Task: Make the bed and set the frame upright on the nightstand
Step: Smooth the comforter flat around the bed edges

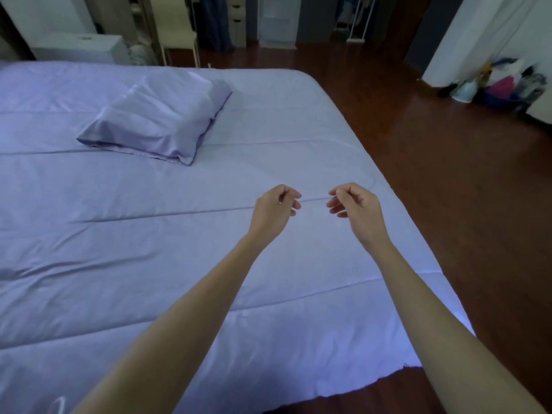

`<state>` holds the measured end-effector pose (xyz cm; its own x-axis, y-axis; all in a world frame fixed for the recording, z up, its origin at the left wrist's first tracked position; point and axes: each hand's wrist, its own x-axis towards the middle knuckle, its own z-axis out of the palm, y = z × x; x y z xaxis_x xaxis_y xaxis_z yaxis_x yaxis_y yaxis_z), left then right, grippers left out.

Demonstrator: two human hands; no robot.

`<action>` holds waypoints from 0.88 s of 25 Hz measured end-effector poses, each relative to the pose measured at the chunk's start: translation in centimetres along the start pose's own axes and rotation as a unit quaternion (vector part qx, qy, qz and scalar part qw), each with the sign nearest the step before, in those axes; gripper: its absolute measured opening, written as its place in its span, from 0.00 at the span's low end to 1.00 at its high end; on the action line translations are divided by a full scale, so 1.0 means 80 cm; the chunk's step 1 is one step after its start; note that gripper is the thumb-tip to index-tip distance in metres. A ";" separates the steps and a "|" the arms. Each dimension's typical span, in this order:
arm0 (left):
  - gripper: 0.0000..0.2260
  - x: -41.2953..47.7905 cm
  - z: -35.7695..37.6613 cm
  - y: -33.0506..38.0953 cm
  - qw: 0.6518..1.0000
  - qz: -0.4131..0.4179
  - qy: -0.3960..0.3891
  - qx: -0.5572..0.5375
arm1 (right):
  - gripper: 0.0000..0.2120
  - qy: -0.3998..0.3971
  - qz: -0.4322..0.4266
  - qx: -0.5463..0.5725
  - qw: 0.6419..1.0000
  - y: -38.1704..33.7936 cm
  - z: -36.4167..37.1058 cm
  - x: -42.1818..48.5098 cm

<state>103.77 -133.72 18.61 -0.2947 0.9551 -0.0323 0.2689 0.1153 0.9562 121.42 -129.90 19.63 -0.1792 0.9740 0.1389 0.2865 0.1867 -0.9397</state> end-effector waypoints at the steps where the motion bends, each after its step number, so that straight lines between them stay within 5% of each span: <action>1: 0.11 0.003 0.003 0.003 1.000 -0.001 0.024 -0.004 | 0.10 -0.001 0.002 0.002 1.000 0.002 -0.002 0.002; 4: 0.12 0.024 0.008 0.006 0.993 -0.028 0.105 -0.038 | 0.10 -0.022 0.016 -0.017 0.999 0.010 -0.005 0.006; 9: 0.13 0.053 0.031 -0.013 0.990 -0.058 0.127 -0.025 | 0.09 -0.086 0.030 -0.063 0.994 0.057 -0.018 0.035; 13: 0.12 0.069 0.063 -0.062 0.978 -0.111 0.157 0.085 | 0.13 -0.192 0.016 -0.124 0.973 0.122 -0.007 0.064; 18: 0.14 0.057 0.131 -0.149 0.920 -0.161 0.192 0.302 | 0.10 -0.263 -0.036 -0.191 0.945 0.224 -0.004 0.089; 22: 0.18 0.018 0.202 -0.203 0.901 -0.174 0.186 0.352 | 0.23 -0.341 -0.082 -0.290 0.890 0.314 -0.001 0.061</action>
<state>113.78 -129.82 -1.65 -0.7247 0.6855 -0.0691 0.5774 0.6590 0.4820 127.79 -120.43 -3.30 -0.7362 0.6602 -0.1491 0.6071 0.5466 -0.5768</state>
